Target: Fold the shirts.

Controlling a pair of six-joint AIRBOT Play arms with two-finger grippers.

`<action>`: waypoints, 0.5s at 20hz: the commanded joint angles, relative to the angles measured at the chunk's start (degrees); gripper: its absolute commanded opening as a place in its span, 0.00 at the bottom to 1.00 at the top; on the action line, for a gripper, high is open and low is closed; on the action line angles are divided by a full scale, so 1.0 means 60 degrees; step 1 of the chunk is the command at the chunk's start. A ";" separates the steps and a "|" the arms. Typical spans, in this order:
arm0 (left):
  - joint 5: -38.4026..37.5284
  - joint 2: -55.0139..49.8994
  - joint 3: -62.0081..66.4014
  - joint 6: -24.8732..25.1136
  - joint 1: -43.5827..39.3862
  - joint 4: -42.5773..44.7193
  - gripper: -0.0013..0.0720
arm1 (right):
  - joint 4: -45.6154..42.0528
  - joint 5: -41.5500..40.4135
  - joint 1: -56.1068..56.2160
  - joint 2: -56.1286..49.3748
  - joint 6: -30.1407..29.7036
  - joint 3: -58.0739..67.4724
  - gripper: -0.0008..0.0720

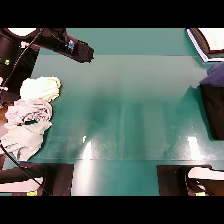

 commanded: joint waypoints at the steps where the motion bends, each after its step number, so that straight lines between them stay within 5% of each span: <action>1: -0.0189 0.0000 -0.0004 0.0033 -0.0004 0.0011 0.05 | -0.1847 0.0612 -0.0007 0.0820 0.0044 -0.0940 0.03; 7: -0.0353 0.0000 -0.0004 0.0280 -0.0004 0.0011 0.05 | -0.4834 0.1490 -0.0007 0.2018 0.0382 -0.3574 0.04; 8: -0.0375 0.0000 -0.0004 0.0280 -0.0004 0.0011 0.05 | -0.5574 0.1690 -0.0007 0.2208 0.0630 -0.3993 0.17; 10: -0.0372 0.0000 -0.0004 0.0280 -0.0004 0.0007 0.05 | -0.6812 0.2011 -0.0007 0.2565 0.0852 -0.4790 0.78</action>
